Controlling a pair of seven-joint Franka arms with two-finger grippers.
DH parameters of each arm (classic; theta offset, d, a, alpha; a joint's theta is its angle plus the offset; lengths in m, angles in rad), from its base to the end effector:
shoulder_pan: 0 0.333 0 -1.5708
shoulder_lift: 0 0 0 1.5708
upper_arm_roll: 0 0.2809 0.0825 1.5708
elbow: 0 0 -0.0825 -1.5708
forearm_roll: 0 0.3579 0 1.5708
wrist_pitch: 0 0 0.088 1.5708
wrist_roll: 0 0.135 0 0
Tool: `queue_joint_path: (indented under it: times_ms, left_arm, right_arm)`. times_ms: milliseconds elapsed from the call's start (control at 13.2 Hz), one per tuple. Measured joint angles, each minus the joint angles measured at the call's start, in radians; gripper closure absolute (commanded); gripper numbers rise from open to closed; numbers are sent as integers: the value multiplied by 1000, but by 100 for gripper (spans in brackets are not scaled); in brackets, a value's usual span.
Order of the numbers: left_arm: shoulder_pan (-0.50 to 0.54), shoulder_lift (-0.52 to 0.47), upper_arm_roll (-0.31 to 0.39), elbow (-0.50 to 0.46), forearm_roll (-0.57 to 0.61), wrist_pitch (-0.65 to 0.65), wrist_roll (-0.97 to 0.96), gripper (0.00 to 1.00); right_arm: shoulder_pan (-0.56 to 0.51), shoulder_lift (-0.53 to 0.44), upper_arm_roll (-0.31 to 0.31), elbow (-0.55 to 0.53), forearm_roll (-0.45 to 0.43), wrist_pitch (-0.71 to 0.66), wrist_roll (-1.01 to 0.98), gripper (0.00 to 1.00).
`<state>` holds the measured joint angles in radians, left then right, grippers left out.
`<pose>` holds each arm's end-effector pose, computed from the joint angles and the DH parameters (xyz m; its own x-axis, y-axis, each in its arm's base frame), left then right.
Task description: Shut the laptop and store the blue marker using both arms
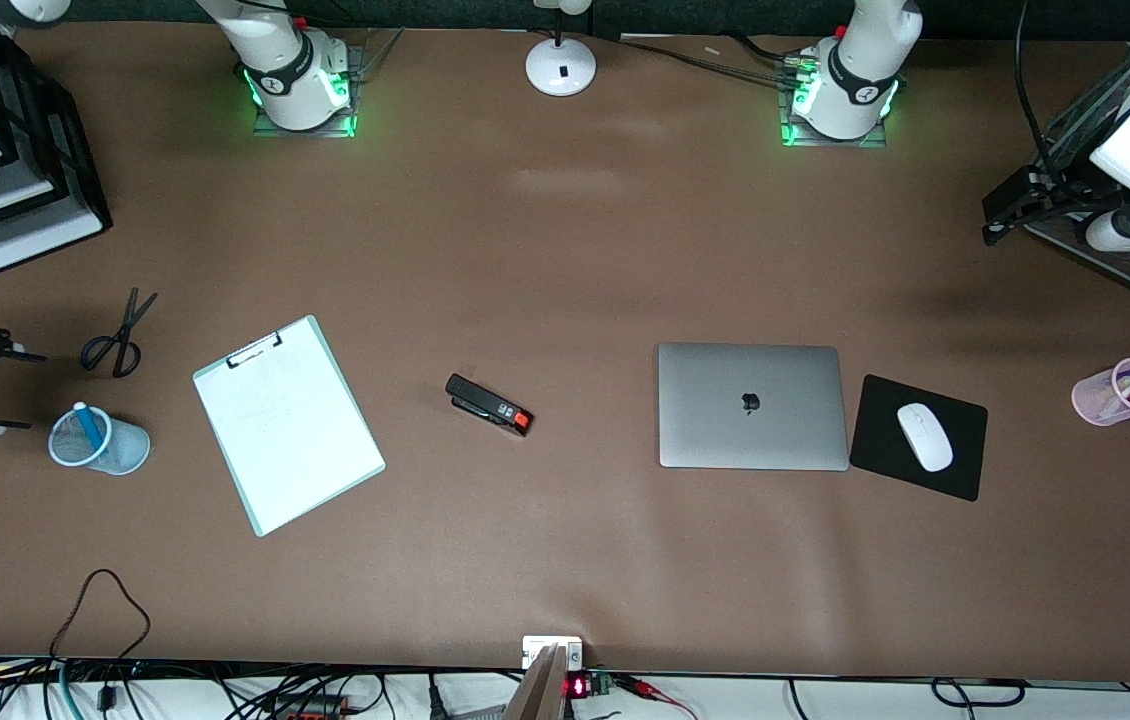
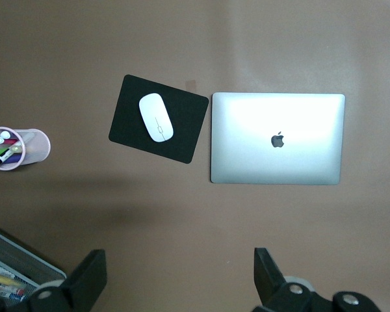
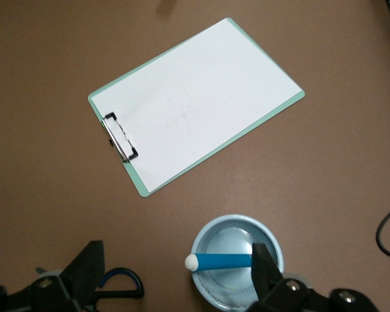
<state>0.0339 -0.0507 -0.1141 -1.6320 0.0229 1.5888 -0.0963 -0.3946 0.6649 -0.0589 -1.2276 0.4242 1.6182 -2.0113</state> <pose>0.5145 -0.0395 0.5620 0.9998 0.0158 0.0099 0.0160 -0.9995 -0.0279 0.6158 -0.2315 0.3241 0.0979 0.8928 0.4396 0.9936 -0.0623 -0.0948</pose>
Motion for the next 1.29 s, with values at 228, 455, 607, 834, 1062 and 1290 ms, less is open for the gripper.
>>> queue_joint_path:
  times_ms: [228,455,607,834,1062,1290]
  left_arm:
    - [0,1,0,-1,0,0,0,0]
    - [0,3,0,-1,0,0,0,0]
    - [0,4,0,-1,0,0,0,0]
    - [0,5,0,-1,0,0,0,0]
    - [0,8,-1,-1,0,0,0,0]
    - [0,8,-2,-1,0,1,0,0]
  right_arm:
    - [57,-107,4,-47,-37,-3,204,0]
    - [108,-181,6,-82,-43,-3,428,0]
    - [141,-208,6,-90,-45,-3,607,0]
    - [214,-242,7,-99,-92,-3,940,0]
    - [288,-274,7,-106,-153,-3,1225,0]
    - [315,-291,7,-139,-172,-4,1437,0]
